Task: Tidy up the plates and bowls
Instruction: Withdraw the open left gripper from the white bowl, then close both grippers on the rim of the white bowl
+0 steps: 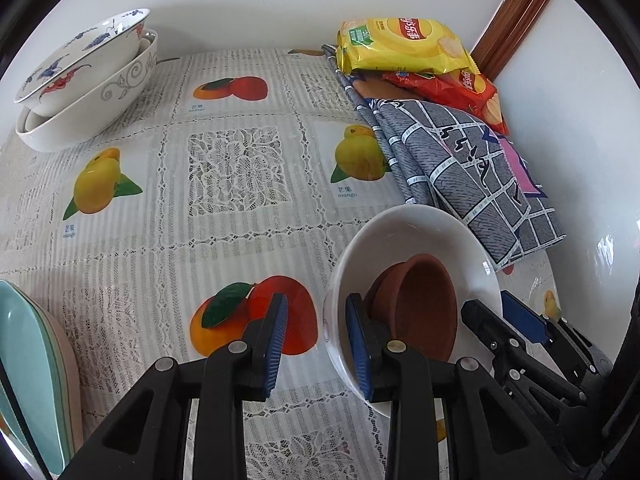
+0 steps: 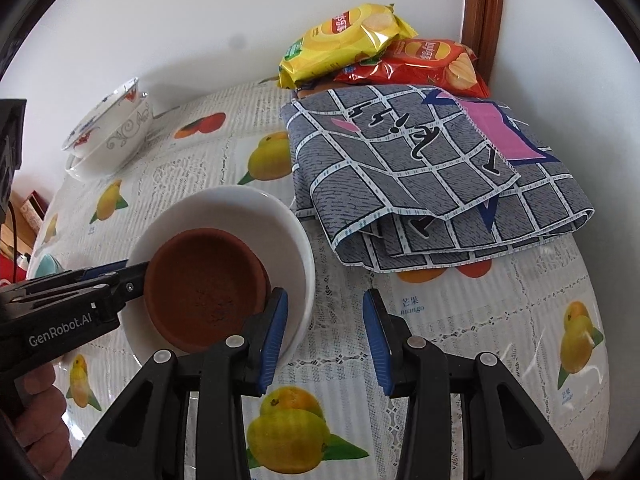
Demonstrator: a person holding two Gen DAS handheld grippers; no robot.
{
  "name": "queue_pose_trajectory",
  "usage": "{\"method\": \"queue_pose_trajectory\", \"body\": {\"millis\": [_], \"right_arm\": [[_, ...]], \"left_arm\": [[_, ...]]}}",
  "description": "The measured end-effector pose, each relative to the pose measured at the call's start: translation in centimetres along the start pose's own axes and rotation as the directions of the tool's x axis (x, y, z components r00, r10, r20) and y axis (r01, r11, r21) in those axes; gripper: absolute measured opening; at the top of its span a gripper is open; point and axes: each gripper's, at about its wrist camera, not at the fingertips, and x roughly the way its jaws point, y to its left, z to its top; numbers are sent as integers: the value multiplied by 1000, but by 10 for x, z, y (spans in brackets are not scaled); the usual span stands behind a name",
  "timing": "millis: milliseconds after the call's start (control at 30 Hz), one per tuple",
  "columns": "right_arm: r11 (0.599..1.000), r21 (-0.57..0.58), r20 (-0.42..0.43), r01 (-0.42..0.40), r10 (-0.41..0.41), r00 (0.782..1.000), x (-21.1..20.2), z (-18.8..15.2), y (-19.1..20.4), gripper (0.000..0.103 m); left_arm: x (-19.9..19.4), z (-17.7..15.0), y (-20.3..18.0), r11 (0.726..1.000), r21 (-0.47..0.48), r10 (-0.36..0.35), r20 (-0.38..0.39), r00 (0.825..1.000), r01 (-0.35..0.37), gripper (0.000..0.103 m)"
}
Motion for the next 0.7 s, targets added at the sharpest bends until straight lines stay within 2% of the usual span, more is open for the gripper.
{"method": "queue_pose_trajectory", "body": {"millis": [200, 333, 533, 700], "right_arm": [[1000, 1, -31, -4, 4, 1000, 10, 2, -1, 40], [1000, 5, -46, 2, -2, 999, 15, 3, -4, 46], [1000, 13, -36, 3, -2, 999, 18, 4, -9, 54], [1000, 24, -7, -2, 3, 1000, 17, 1, -11, 56]], "left_arm": [[9, 1, 3, 1000, -1, 0, -16, 1000, 0, 30], [12, 2, 2, 1000, 7, 2, -21, 1000, -2, 30], [14, 1, 2, 1000, -4, -4, -10, 1000, 4, 30], [14, 0, 5, 1000, -13, -28, 4, 1000, 29, 29]]}}
